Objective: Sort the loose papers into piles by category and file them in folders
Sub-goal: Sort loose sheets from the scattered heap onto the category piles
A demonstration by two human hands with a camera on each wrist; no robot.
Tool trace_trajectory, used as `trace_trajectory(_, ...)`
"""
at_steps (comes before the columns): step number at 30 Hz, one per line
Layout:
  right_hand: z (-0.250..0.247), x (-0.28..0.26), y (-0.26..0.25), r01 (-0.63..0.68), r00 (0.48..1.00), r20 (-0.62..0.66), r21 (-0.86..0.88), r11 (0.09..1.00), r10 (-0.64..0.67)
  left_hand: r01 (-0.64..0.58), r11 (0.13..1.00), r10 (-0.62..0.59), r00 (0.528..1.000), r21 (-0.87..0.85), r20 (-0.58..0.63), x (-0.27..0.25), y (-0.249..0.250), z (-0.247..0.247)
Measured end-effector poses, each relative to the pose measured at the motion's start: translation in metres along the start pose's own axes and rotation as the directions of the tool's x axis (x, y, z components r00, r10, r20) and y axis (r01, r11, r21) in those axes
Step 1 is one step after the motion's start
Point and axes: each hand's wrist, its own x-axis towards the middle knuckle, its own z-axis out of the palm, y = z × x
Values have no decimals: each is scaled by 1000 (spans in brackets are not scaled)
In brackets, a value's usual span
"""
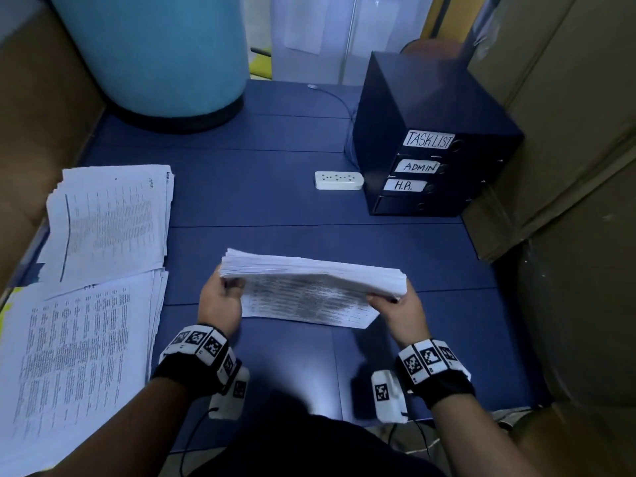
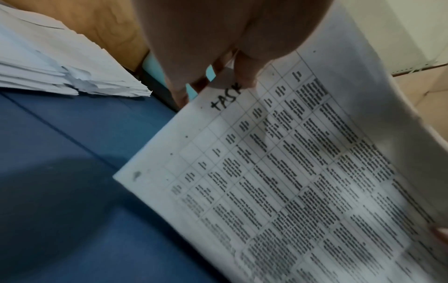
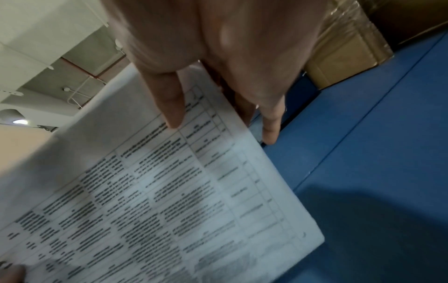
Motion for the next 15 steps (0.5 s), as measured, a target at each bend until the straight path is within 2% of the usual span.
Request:
trace_trajectory(3, -15, 2, -14, 25, 996, -75, -208, 978, -41, -160, 986, 158, 986, 47, 46, 6, 16, -3)
trace_trajectory(5, -19, 1, -34, 128, 983, -61, -429, 894, -170, -279, 954, 271, 959, 107, 88, 10, 34, -2)
trace_trajectory(7, -12, -2, -58, 330, 938, 121, -602, 727, -326, -404, 894, 378, 912, 193, 157, 12, 55, 3)
trace_trajectory(9, 1, -6, -76, 474, 881, 312, -589, 654, -356, -500, 833, 452, 861, 237, 232, 11, 76, 13)
trace_trajectory(11, 7, -7, -84, 492, 866, 361, -496, 716, -346, -580, 786, 525, 809, 215, 263, 6, 95, 21)
trace_trajectory(13, 5, -7, -89, 408, 901, 293, -327, 852, -319, -650, 735, 623, 760, 194, 187, 5, 103, 20)
trace_trajectory(14, 1, -7, -91, 359, 919, 258, -231, 904, -299, -642, 734, 634, 765, 220, 114, 8, 100, 16)
trace_trajectory(15, -3, -8, -92, 310, 934, 229, -142, 940, -273, -601, 763, 611, 791, 237, 38, 12, 93, 11)
